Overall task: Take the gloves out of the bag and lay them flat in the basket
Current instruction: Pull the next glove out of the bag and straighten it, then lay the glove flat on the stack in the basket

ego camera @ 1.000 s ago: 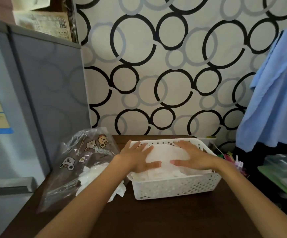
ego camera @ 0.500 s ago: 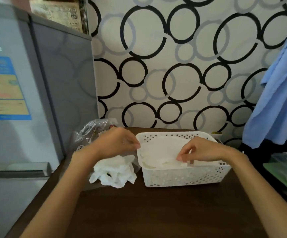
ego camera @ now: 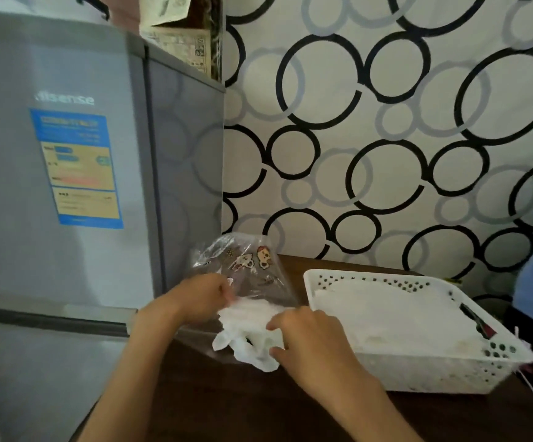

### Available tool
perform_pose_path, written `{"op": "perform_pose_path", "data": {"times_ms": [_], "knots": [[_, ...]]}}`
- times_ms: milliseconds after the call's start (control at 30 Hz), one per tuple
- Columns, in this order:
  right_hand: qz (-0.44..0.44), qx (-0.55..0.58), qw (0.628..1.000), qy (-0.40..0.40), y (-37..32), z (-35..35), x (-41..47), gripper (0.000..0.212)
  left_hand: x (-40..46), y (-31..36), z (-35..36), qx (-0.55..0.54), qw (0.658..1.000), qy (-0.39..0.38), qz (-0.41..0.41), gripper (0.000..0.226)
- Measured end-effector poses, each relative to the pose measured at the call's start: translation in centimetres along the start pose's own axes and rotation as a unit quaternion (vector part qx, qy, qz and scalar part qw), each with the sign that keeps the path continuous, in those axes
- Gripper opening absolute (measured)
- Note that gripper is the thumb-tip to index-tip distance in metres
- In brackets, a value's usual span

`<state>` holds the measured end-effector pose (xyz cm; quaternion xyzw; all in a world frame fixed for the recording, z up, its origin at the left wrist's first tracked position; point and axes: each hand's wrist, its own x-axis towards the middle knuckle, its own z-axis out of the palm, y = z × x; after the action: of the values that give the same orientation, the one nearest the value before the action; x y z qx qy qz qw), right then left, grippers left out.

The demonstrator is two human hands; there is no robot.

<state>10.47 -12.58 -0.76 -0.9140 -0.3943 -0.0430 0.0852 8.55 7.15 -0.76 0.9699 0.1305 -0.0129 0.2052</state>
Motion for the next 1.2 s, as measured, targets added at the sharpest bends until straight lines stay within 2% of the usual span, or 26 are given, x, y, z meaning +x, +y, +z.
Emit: {"op": "perform_pose_path", "data": {"times_ms": [133, 233, 300, 367, 400, 467, 533, 567, 600, 667, 700, 733, 833, 900, 967, 1033, 1067, 1133, 1200], "knots": [[0.005, -0.067, 0.997, 0.032, -0.7, 0.7, 1.6, 0.038, -0.4, -0.1, -0.8, -0.053, 0.994, 0.097, -0.001, 0.018], [0.004, -0.098, 0.995, 0.035, -0.6, -0.3, 2.8, 0.028, -0.8, -0.1, -1.7, -0.077, 0.987, 0.143, 0.016, 0.016], [-0.002, -0.079, 0.996, 0.049, -0.5, -1.6, 3.3, 0.022, -1.0, -0.1, -2.1, -0.078, 0.982, 0.167, 0.032, 0.011], [-0.011, -0.011, 0.998, 0.067, -0.6, -3.1, 3.8, 0.017, -1.4, -0.1, -2.5, -0.090, 0.978, 0.183, 0.041, 0.010], [-0.014, 0.014, 0.999, 0.050, -0.6, -3.8, 4.2, 0.024, -1.5, 0.0, -2.7, -0.104, 0.976, 0.185, 0.045, 0.009], [-0.013, 0.031, 0.997, -0.066, -0.7, -5.2, 5.1, 0.042, -1.7, 0.1, -2.9, -0.134, 0.974, 0.175, 0.056, 0.006], [0.001, 0.068, 0.983, -0.168, -0.8, -6.7, 5.7, 0.041, -1.8, 0.0, -3.0, -0.156, 0.973, 0.159, 0.057, 0.005], [0.003, 0.083, 0.982, -0.172, -0.8, -7.3, 5.9, 0.039, -1.8, -0.2, -3.0, -0.165, 0.973, 0.155, 0.053, 0.006], [-0.001, 0.089, 0.985, -0.145, -0.7, -7.8, 6.1, 0.034, -1.8, -0.3, -2.9, -0.171, 0.972, 0.153, 0.048, 0.009], [-0.017, 0.102, 0.995, -0.012, -0.6, -8.0, 6.4, 0.016, -1.9, -0.4, -3.0, -0.179, 0.970, 0.157, 0.043, 0.010], [-0.017, 0.112, 0.992, 0.057, -0.4, -8.0, 6.4, 0.011, -1.9, -0.4, -3.0, -0.185, 0.969, 0.159, 0.044, 0.009], [-0.022, 0.111, 0.989, 0.092, -0.4, -8.1, 6.3, 0.012, -2.0, -0.4, -3.1, -0.193, 0.967, 0.159, 0.047, 0.008], [-0.071, 0.130, 0.989, 0.004, -0.1, -8.4, 6.1, 0.011, -2.1, -0.3, -3.1, -0.190, 0.968, 0.154, 0.053, 0.006], [-0.075, 0.140, 0.987, -0.010, 0.2, -8.9, 5.8, 0.022, -2.2, -0.2, -3.1, -0.189, 0.968, 0.154, 0.053, 0.007], [-0.080, 0.133, 0.988, -0.012, 0.3, -8.9, 5.8, 0.023, -2.3, -0.1, -3.2, -0.192, 0.967, 0.157, 0.050, 0.007], [-0.037, 0.169, 0.982, 0.072, 0.5, -8.8, 6.0, 0.012, -2.3, 0.1, -3.3, -0.185, 0.970, 0.153, 0.046, 0.009], [-0.016, 0.167, 0.978, 0.125, 0.6, -8.8, 6.0, 0.015, -2.5, 0.2, -3.4, -0.186, 0.969, 0.155, 0.043, 0.012], [0.001, 0.172, 0.974, 0.150, 0.8, -8.5, 6.2, 0.021, -2.7, 0.2, -3.5, -0.188, 0.969, 0.154, 0.036, 0.020], [0.027, 0.206, 0.963, 0.171, 1.0, -8.4, 6.2, 0.025, -2.7, 0.2, -3.4, -0.178, 0.973, 0.144, 0.036, 0.017]]}}
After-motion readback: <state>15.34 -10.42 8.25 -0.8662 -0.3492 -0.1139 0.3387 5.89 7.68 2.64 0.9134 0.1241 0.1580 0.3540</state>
